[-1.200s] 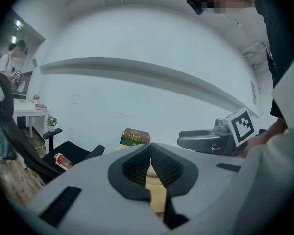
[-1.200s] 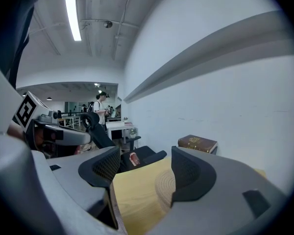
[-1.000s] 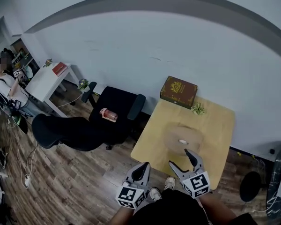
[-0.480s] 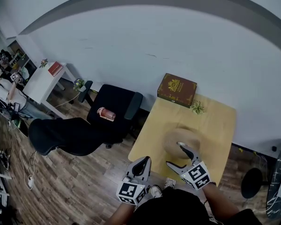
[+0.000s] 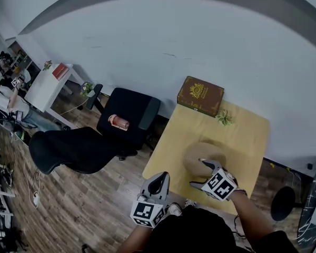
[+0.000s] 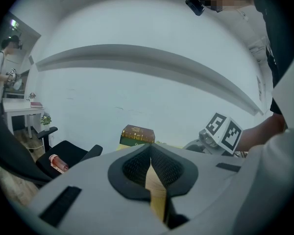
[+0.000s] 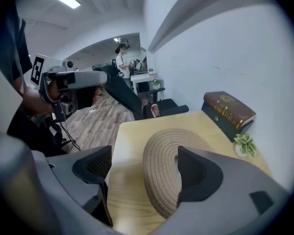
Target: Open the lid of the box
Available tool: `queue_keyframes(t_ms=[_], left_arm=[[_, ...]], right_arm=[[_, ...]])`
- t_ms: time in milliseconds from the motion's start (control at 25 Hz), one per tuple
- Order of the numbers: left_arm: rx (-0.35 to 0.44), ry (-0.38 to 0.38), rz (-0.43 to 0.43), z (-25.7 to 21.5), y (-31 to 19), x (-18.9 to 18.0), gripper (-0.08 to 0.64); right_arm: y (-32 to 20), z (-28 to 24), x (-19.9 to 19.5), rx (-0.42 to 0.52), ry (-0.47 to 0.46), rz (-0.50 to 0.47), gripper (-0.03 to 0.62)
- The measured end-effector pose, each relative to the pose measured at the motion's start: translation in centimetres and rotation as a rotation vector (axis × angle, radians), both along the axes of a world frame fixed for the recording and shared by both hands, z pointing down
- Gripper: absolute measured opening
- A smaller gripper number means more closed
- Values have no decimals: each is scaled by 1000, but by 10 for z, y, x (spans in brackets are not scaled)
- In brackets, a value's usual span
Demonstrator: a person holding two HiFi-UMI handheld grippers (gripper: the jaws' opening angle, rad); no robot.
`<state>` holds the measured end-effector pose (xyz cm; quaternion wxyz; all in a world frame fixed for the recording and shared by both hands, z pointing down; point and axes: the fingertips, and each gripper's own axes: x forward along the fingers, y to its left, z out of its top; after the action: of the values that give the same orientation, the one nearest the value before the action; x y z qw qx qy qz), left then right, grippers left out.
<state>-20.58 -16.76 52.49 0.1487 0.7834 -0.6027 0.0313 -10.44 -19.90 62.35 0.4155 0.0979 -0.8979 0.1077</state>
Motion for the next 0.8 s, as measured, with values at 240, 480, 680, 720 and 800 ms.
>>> queue_keyframes(t_ms=[240,480,680,720,800], left_arm=[[-13,8,-9,3,1,3,21],[-26,23,34,10,-15,0,21],[21,13,70,3,-40,-15,21],[26,11,78,4,-45,-17,21],[23,11,94,6,-49,-19,21]], right_arm=[[-7,26,14,-83,116,-18,419],[-13,38,12,-120,188,-41,405],[-22,57,10,-113,255,-77,390],[-24,59,9,-113,264,-81,386],[-24,61,8,-123,281,-90,381]])
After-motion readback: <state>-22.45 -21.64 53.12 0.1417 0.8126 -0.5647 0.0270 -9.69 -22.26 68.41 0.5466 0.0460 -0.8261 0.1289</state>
